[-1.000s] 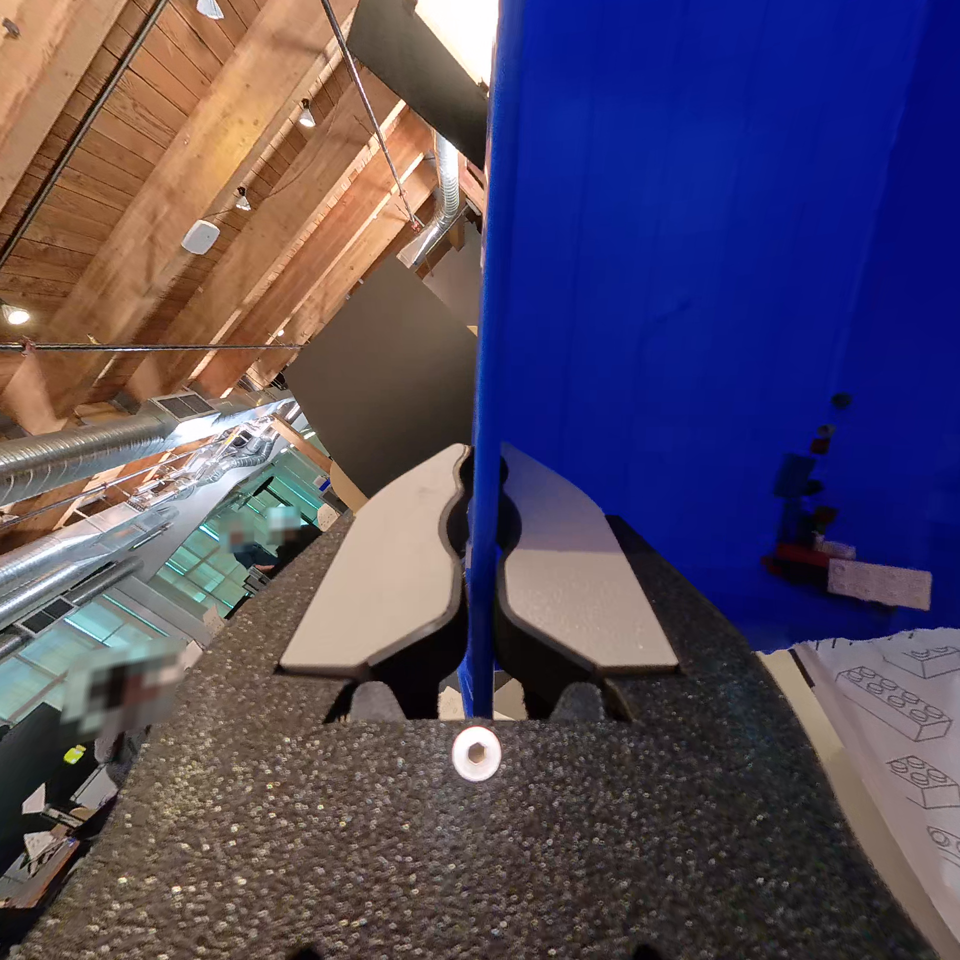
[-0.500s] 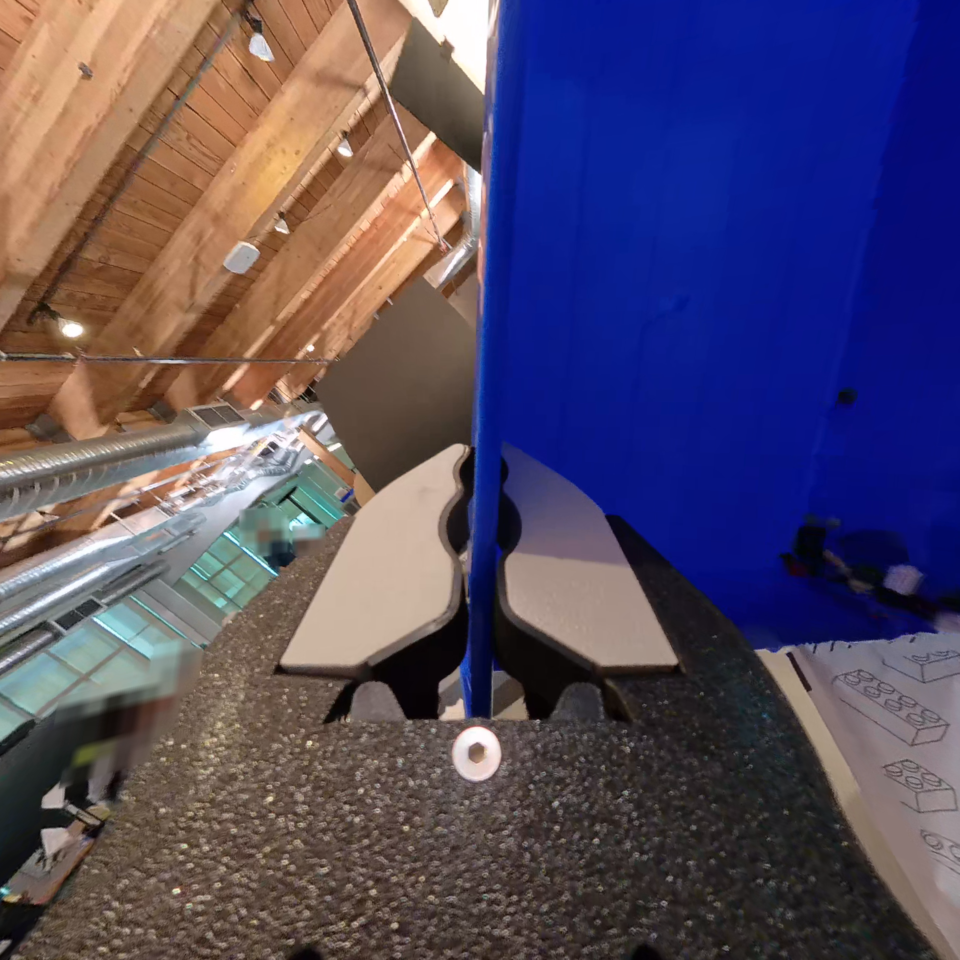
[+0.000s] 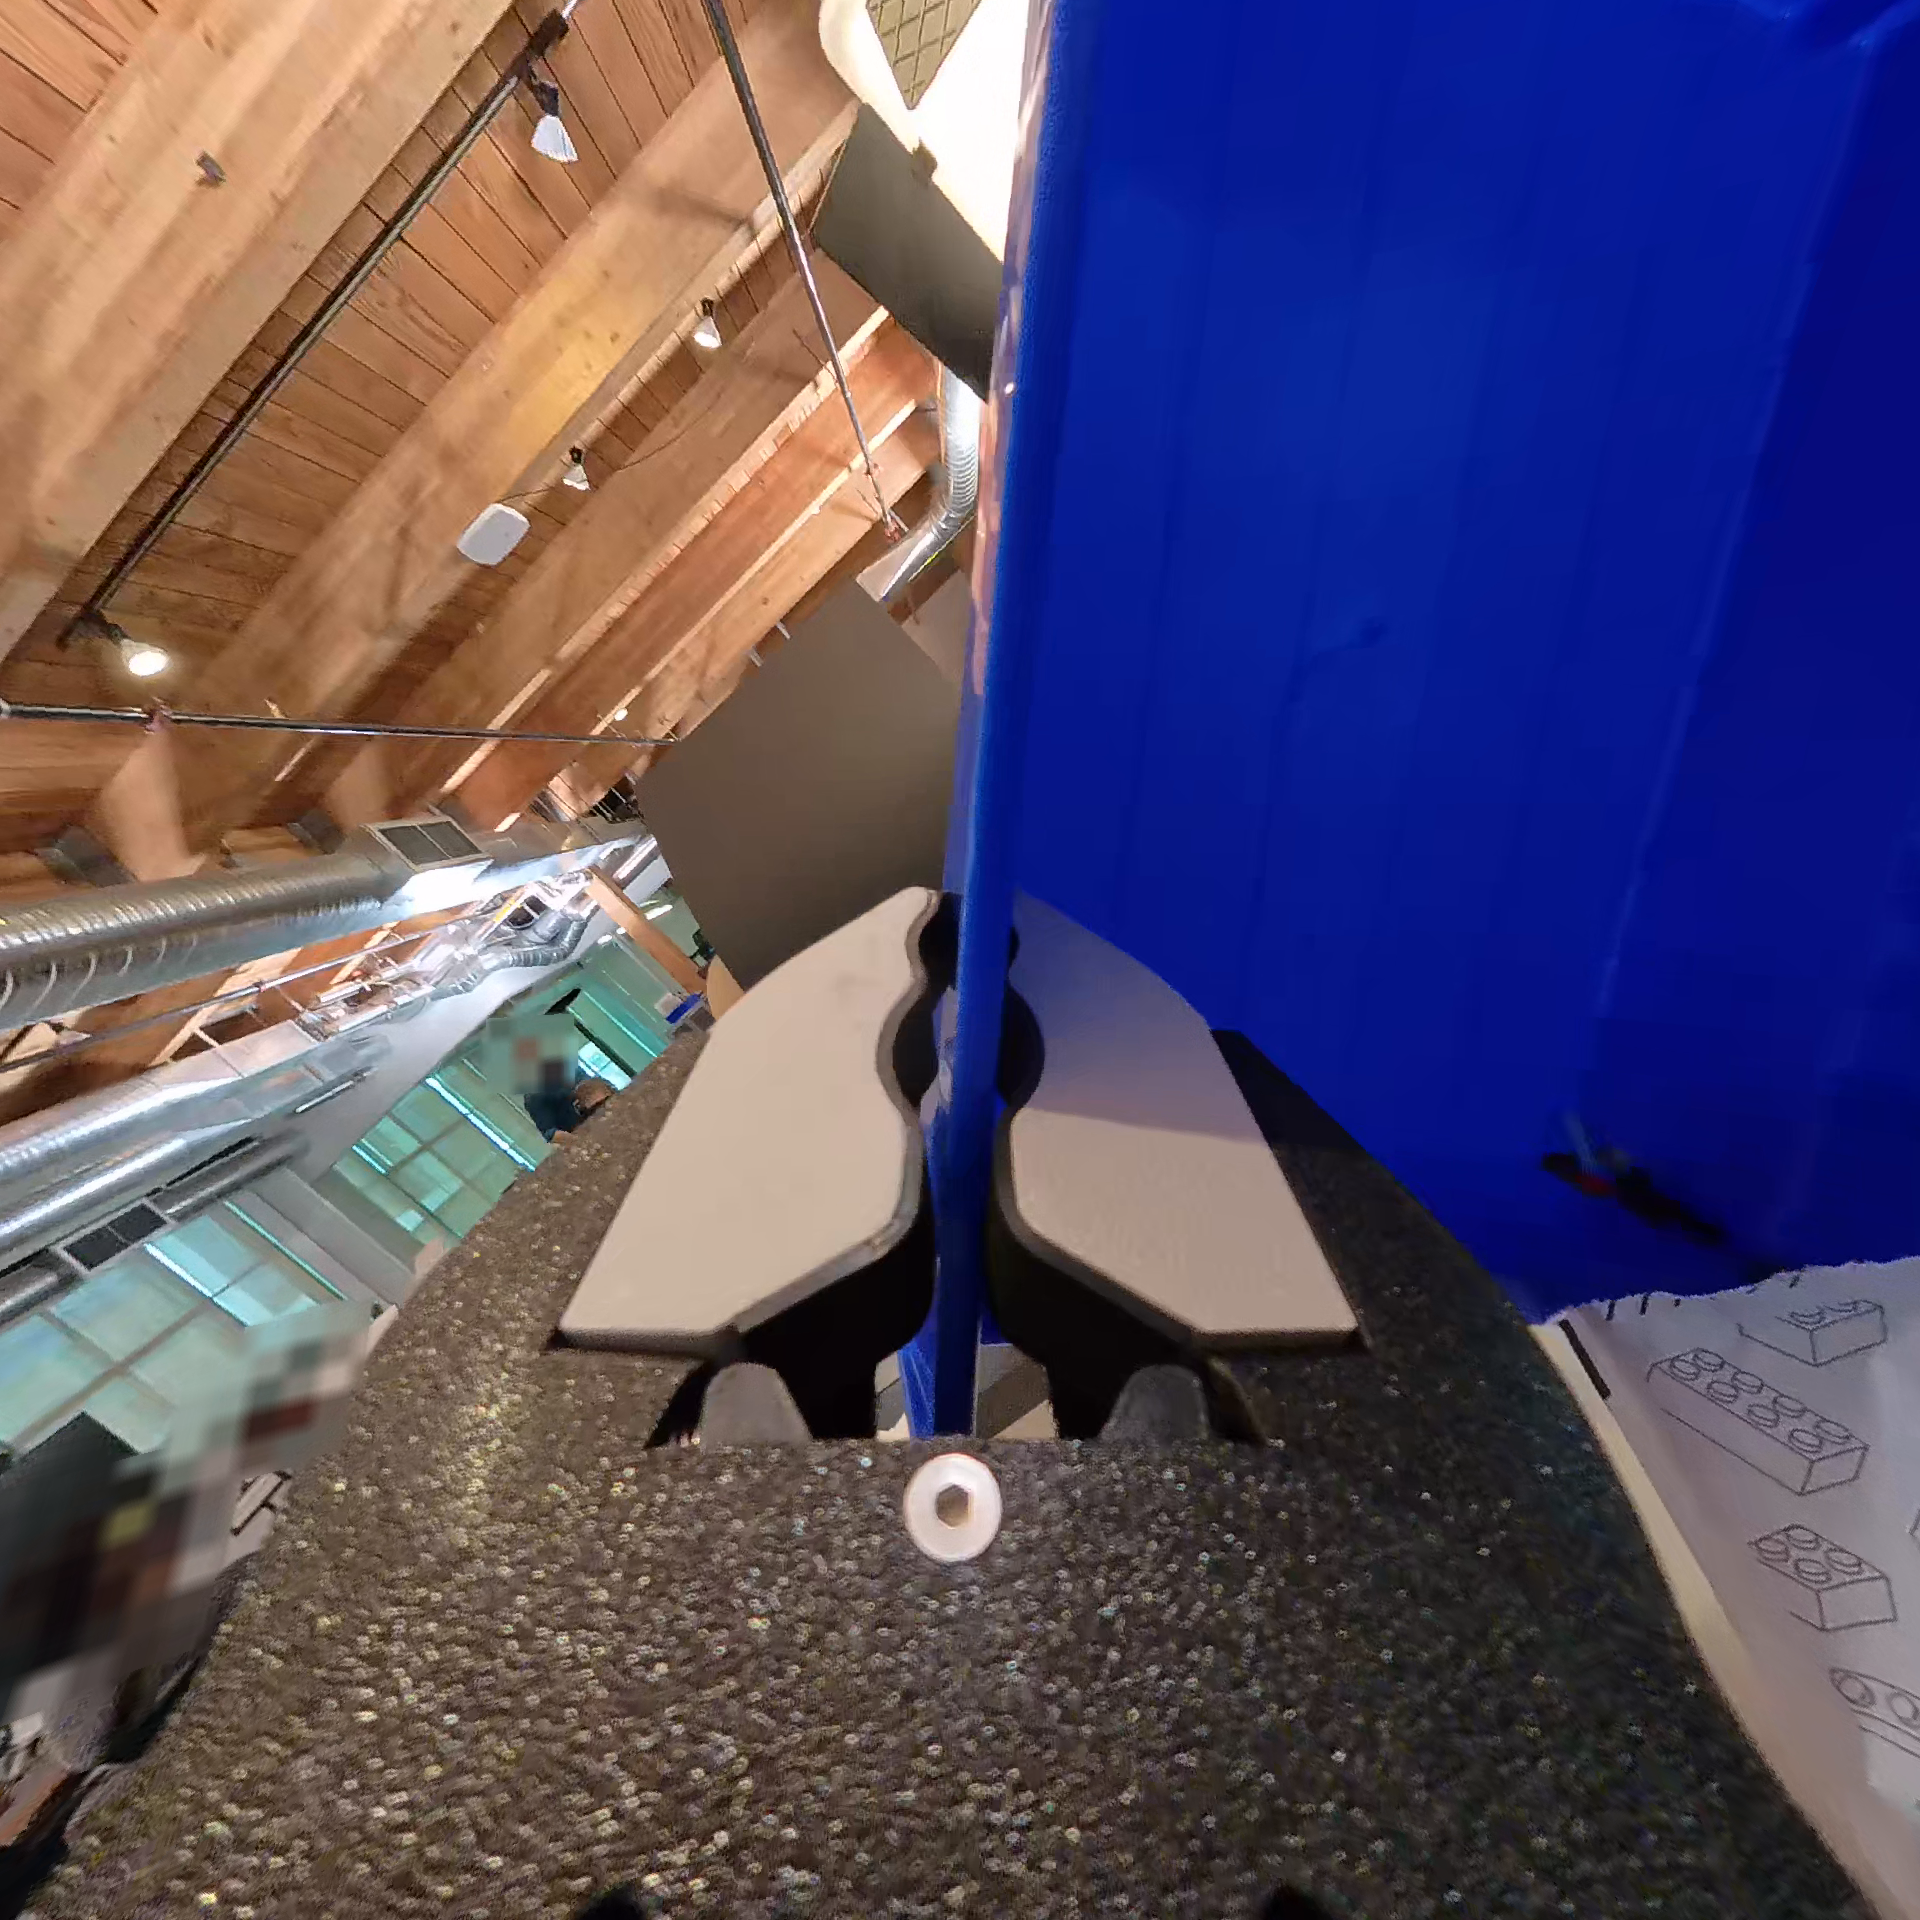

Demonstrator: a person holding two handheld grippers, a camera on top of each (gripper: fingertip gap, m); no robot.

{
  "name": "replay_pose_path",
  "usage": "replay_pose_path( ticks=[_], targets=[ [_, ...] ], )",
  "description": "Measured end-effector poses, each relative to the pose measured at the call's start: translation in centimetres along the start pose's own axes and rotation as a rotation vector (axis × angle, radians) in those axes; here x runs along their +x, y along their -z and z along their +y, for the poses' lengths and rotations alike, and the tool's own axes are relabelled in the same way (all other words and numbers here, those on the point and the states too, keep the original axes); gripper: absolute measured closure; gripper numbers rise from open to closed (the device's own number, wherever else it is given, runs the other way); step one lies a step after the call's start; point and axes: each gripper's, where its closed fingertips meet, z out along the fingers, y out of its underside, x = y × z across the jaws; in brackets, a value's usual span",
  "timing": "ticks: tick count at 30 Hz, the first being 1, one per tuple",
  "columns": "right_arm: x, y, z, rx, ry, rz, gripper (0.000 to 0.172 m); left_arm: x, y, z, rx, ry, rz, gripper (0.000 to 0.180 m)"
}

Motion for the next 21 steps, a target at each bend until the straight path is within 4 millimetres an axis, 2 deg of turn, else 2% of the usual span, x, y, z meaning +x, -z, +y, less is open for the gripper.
replay_pose_path(
  ticks=[8, 11, 16, 18, 21],
  targets=[
    [0.2, 0.0, 0.1, -0.007, -0.004, 0.011, 0.172, -0.1, 0.0, -0.4, 0.003, 0.005, 0.0, 0.176],
    [0.5, 0.0, 0.3, -0.011, -0.014, 0.021, 0.172, -0.8, -0.1, -0.4, -0.002, 0.03, -0.007, 0.175],
    [0.9, -0.1, 0.6, -0.03, -0.034, 0.039, 0.172, -0.3, 0.0, -1.2, 0.028, 0.017, -0.018, 0.175],
    [0.8, -0.2, 0.9, -0.047, -0.036, 0.034, 0.172, 0.4, 0.0, -1.7, 0.044, -0.043, -0.036, 0.176],
    [0.9, -0.1, 0.8, -0.035, -0.044, 0.038, 0.172, 0.2, -0.1, -1.6, 0.044, -0.027, -0.025, 0.175]
  ],
)
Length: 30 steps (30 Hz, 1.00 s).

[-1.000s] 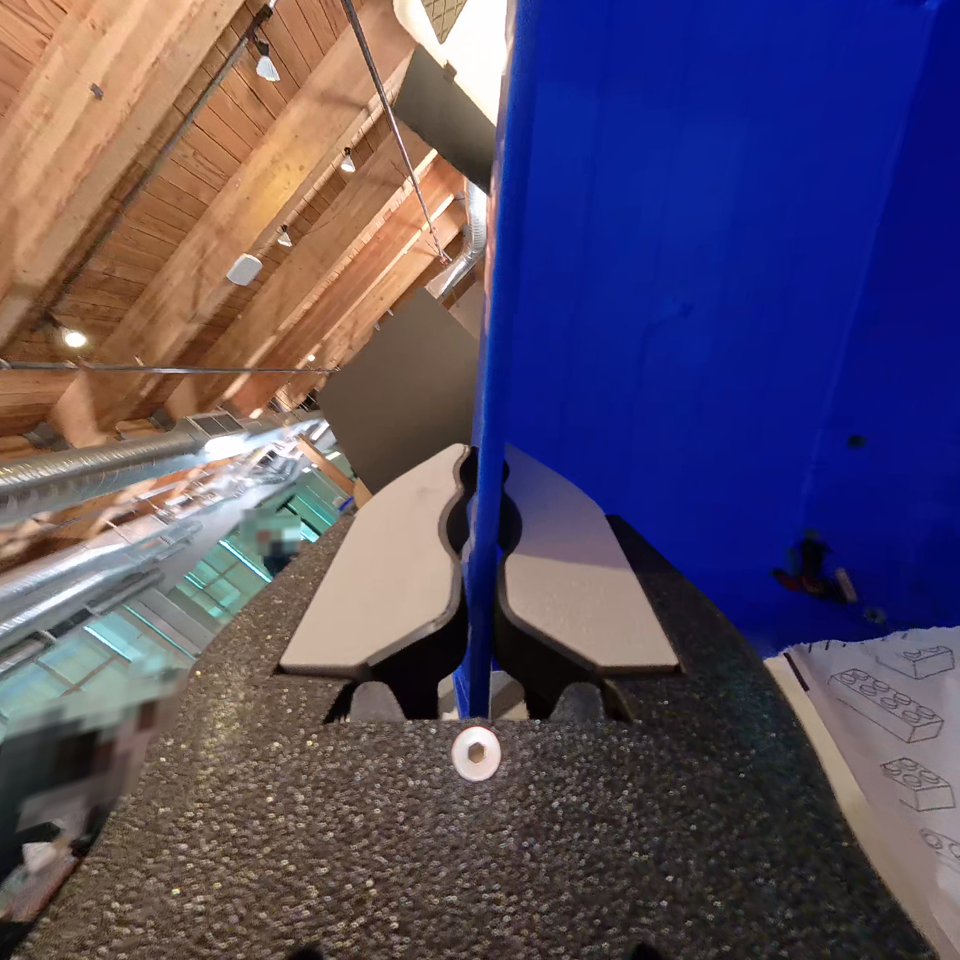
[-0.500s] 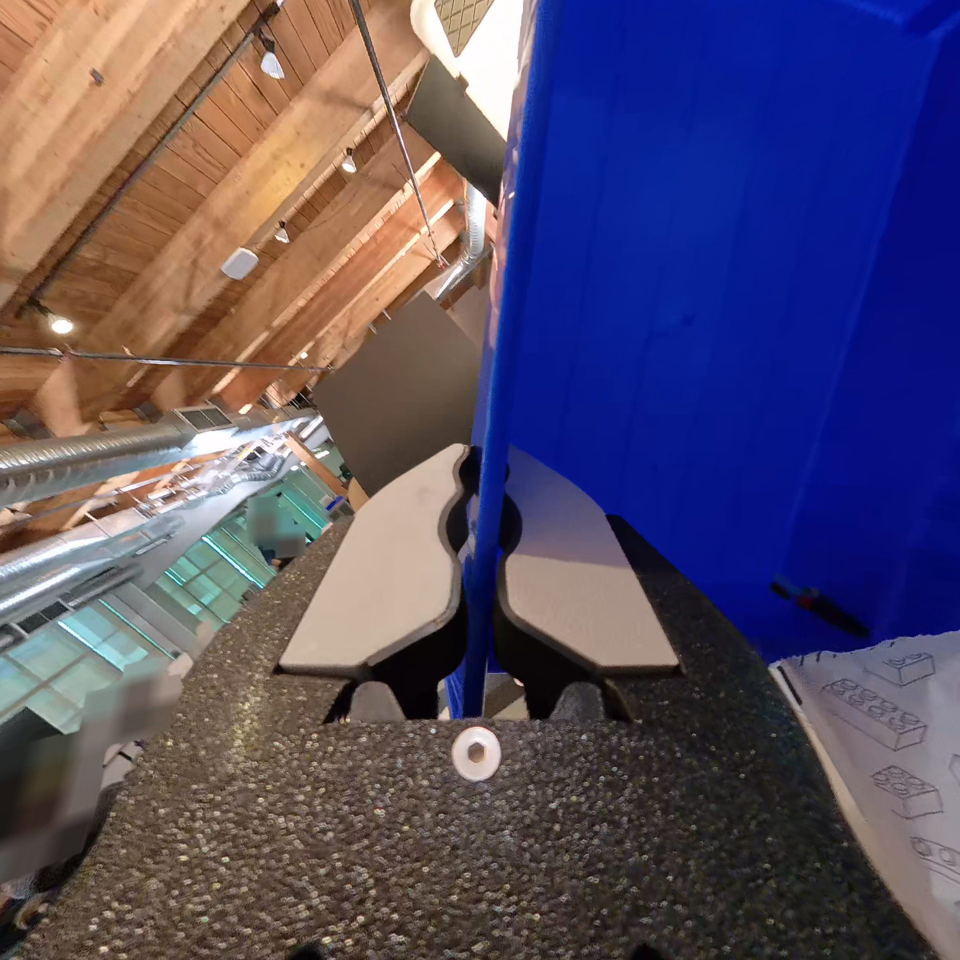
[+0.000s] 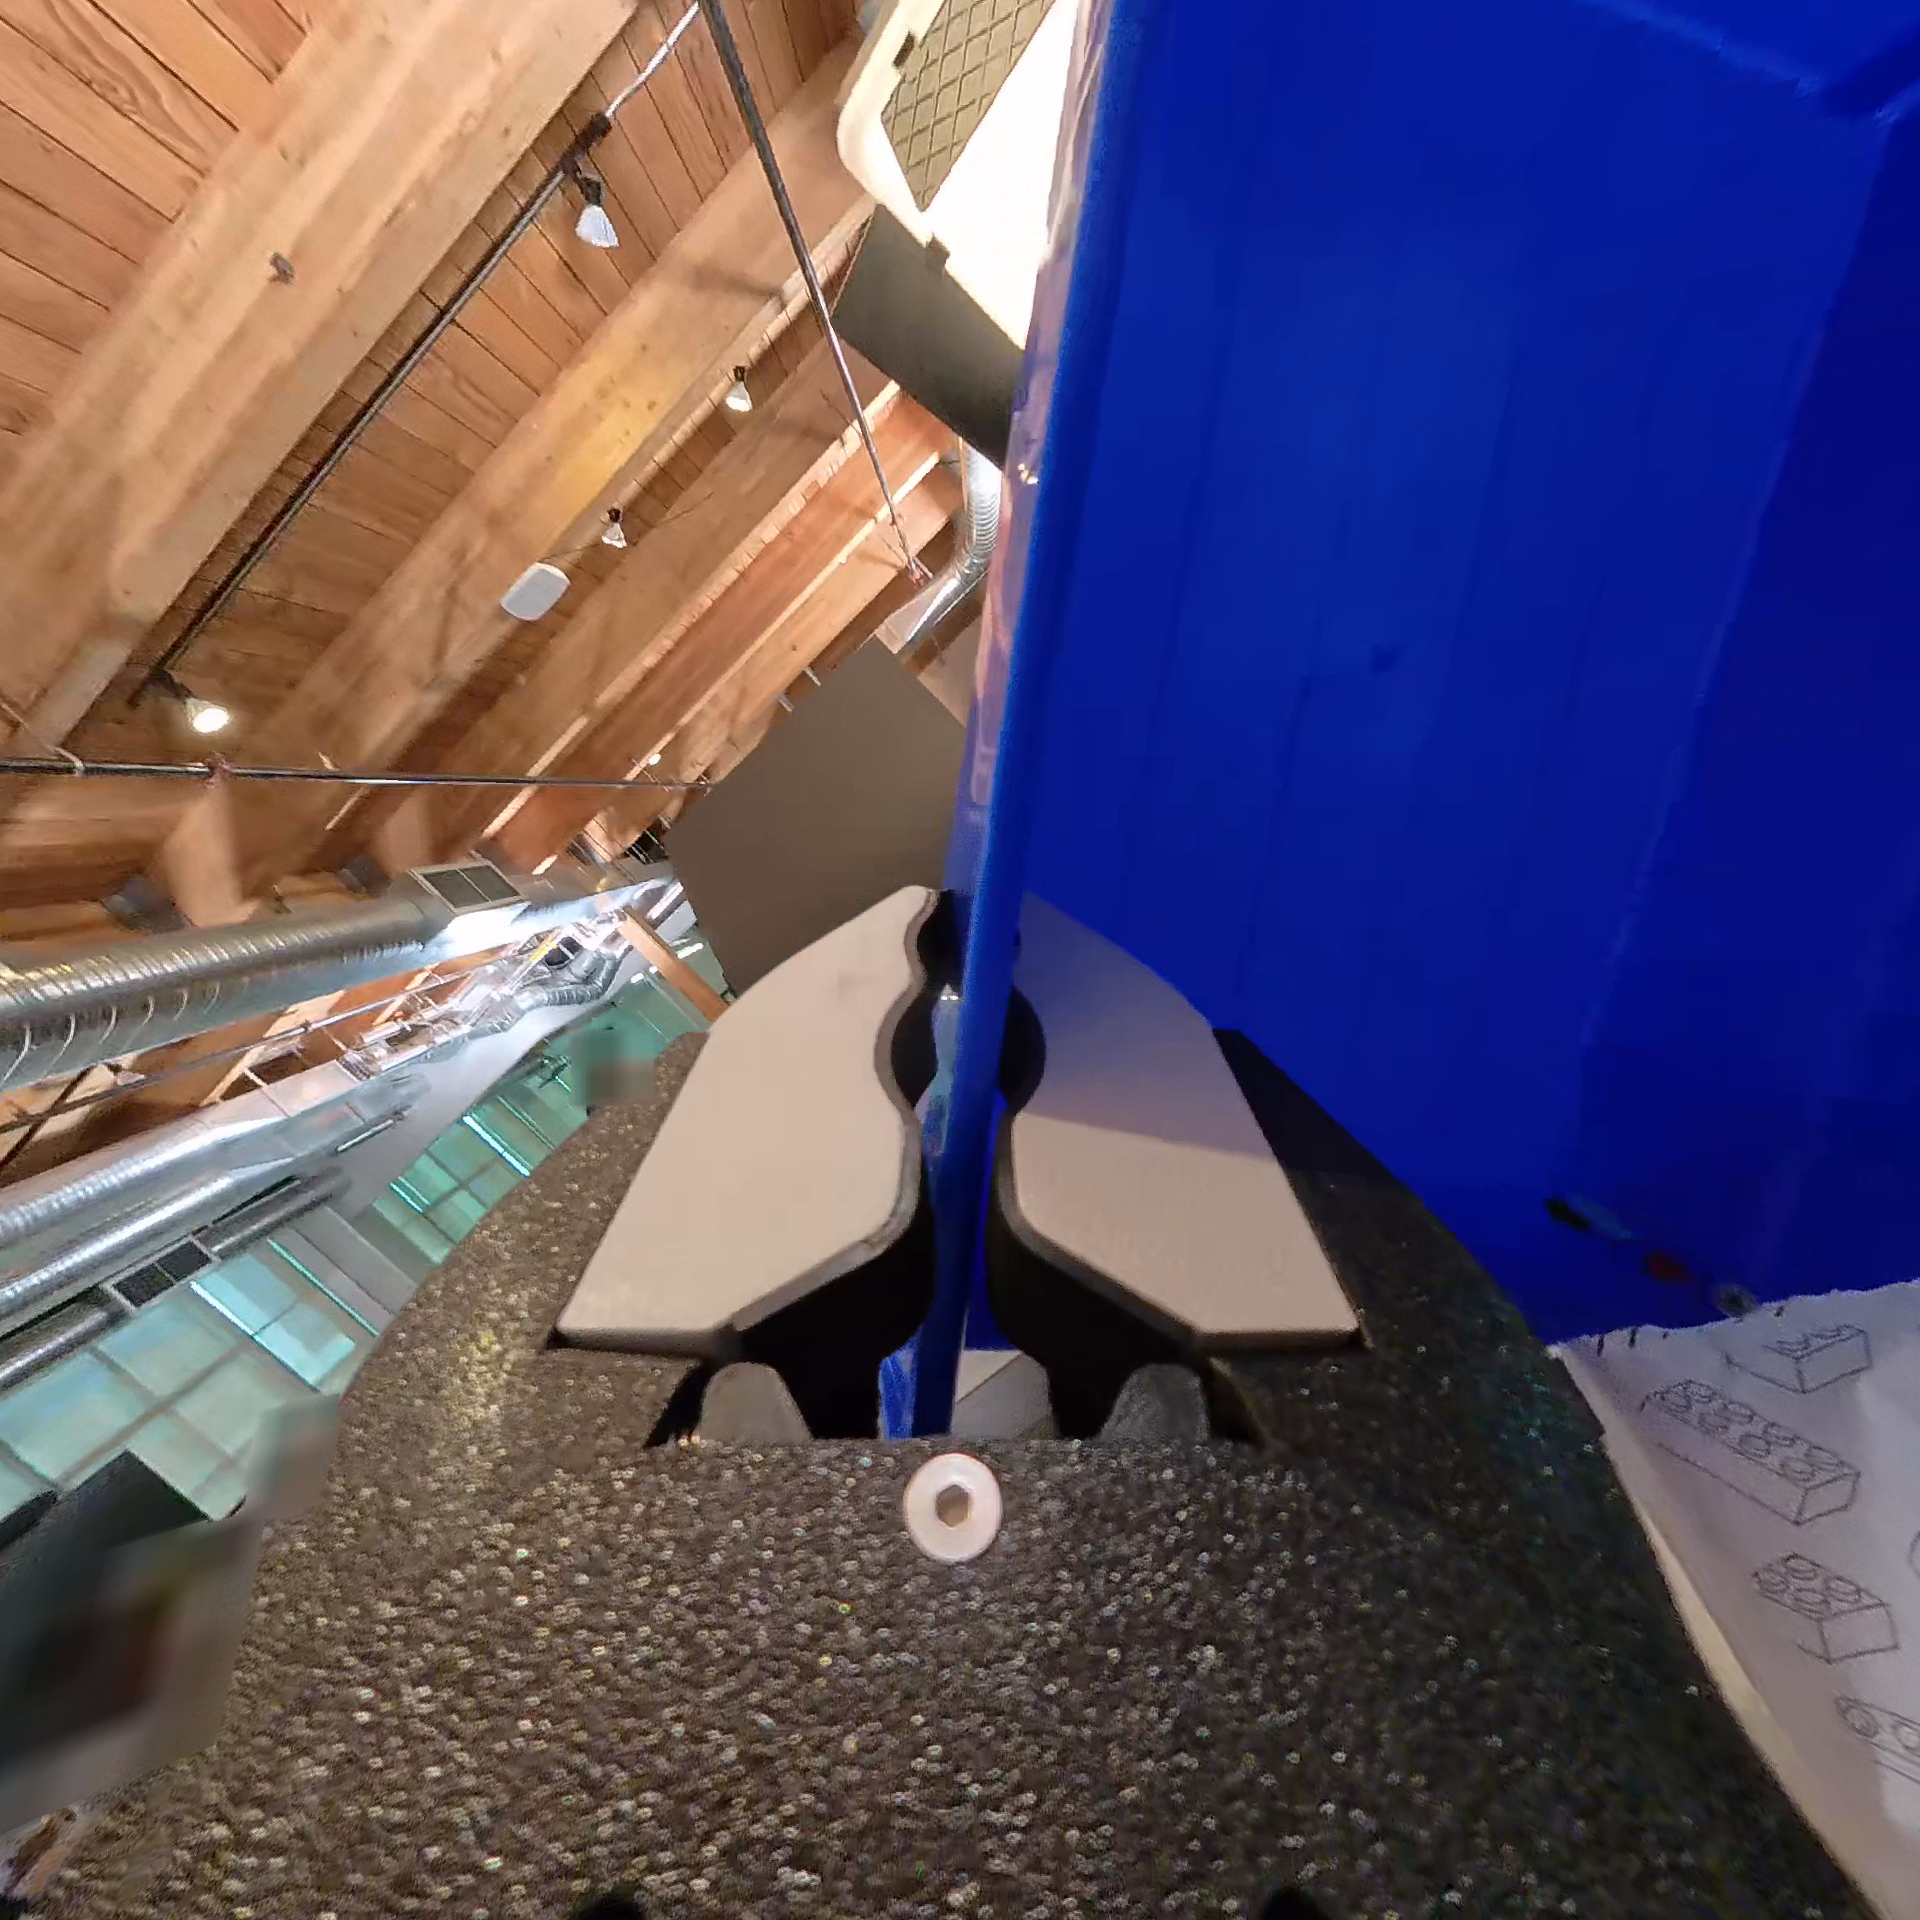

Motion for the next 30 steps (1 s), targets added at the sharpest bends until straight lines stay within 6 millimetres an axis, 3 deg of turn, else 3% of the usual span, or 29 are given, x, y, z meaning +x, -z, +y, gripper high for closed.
replay_pose_path(
  ticks=[7, 12, 16, 20, 24, 30],
  targets=[
    [0.1, -0.1, 0.4, -0.018, -0.006, -0.007, 0.172, 0.6, 0.5, -1.7, 0.079, -0.032, -0.022, 0.175],
    [0.1, -0.1, 0.5, -0.017, -0.014, -0.007, 0.172, 0.4, 0.7, -2.0, 0.093, -0.014, -0.022, 0.174],
    [0.4, 0.0, 0.6, -0.017, -0.018, 0.005, 0.172, -0.9, 1.1, -2.0, 0.107, 0.053, -0.058, 0.174],
    [0.3, -0.1, 0.9, -0.028, -0.019, -0.002, 0.172, -0.4, 1.5, -2.7, 0.167, 0.047, -0.067, 0.175],
    [0.3, 0.0, 0.9, -0.026, -0.025, -0.006, 0.172, 0.3, 1.3, -2.4, 0.147, 0.03, -0.059, 0.174],
    [0.3, 0.1, 1.0, -0.029, -0.019, -0.004, 0.172, -0.8, 0.2, -2.2, 0.136, 0.134, -0.048, 0.174]
  ],
)
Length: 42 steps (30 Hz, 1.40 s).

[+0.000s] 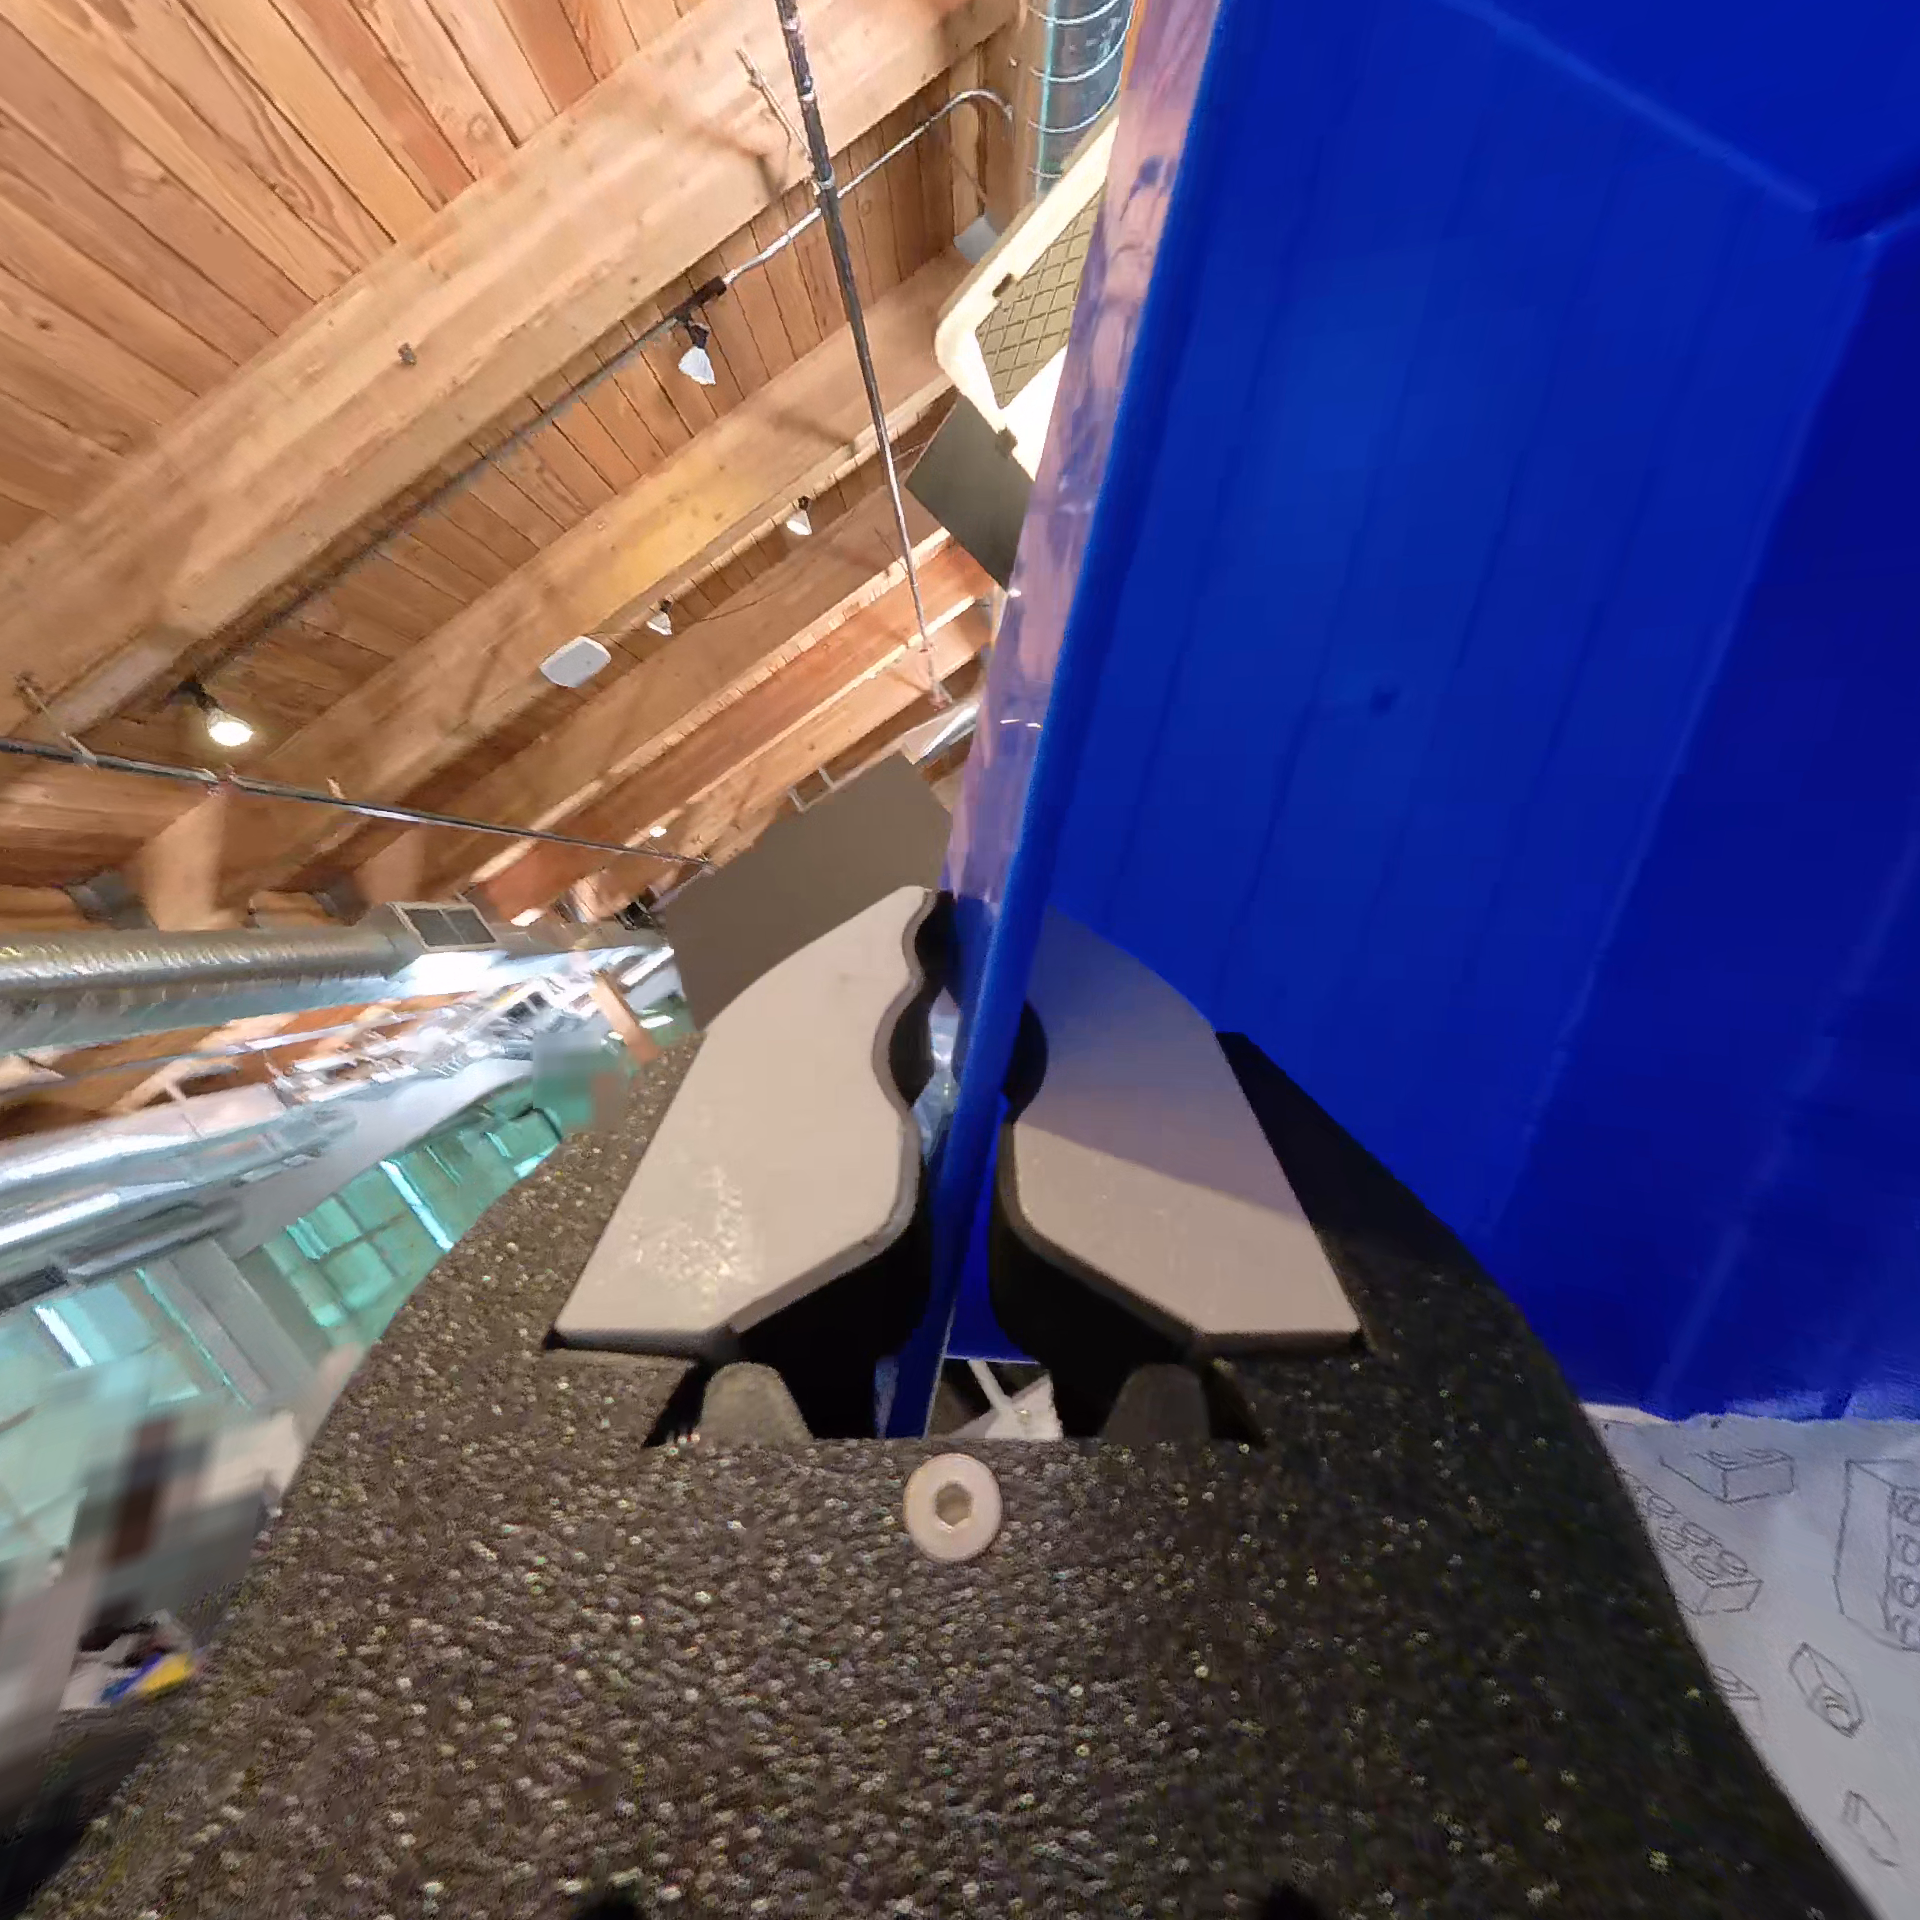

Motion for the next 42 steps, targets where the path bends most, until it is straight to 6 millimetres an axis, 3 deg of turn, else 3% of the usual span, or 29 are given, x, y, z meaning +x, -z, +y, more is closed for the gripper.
replay_pose_path(
  ticks=[5, 8, 11, 15, 19, 24, 27, 30, 35, 38, 42],
  targets=[
    [-0.2, 0.3, 0.7, -0.021, -0.005, -0.02, 0.172, -1.9, -2.8, 2.1, -0.051, 0.285, 0.068, 0.173],
    [-0.4, 1.0, 1.2, -0.034, -0.006, -0.034, 0.172, -3.2, -4.9, 4.7, -0.13, 0.468, 0.124, 0.173],
    [-0.5, 1.8, 2.2, -0.058, -0.008, -0.043, 0.172, -2.9, -6.9, 7.6, -0.22, 0.617, 0.186, 0.173],
    [-0.6, 3.2, 3.6, -0.092, -0.027, -0.04, 0.172, 0.1, -9.5, 11.5, -0.341, 0.773, 0.314, 0.173],
    [-0.7, 4.9, 5.0, -0.135, -0.047, -0.03, 0.172, 4.3, -11.7, 15.0, -0.452, 0.867, 0.419, 0.173],
    [-0.9, 7.3, 6.5, -0.187, -0.06, -0.025, 0.172, 10.2, -12.8, 19.3, -0.61, 0.969, 0.542, 0.173],
    [-1.0, 8.8, 7.4, -0.214, -0.069, -0.024, 0.172, 13.5, -13.0, 21.0, -0.683, 0.989, 0.603, 0.173],
    [-1.0, 10.2, 8.4, -0.241, -0.079, -0.02, 0.172, 17.0, -12.8, 21.4, -0.749, 0.993, 0.68, 0.173],
    [-1.1, 11.7, 9.4, -0.272, -0.09, 0.002, 0.172, 21.9, -13.6, 20.2, -0.78, 0.956, 0.792, 0.173],
    [-1.2, 12.3, 10.0, -0.285, -0.09, 0.007, 0.172, 24.0, -16.1, 18.7, -0.768, 0.934, 0.853, 0.173],
    [-1.2, 12.6, 10.9, -0.3, -0.089, 0.01, 0.172, 27.8, -20.9, 15.4, -0.784, 0.903, 0.972, 0.173]
  ],
)
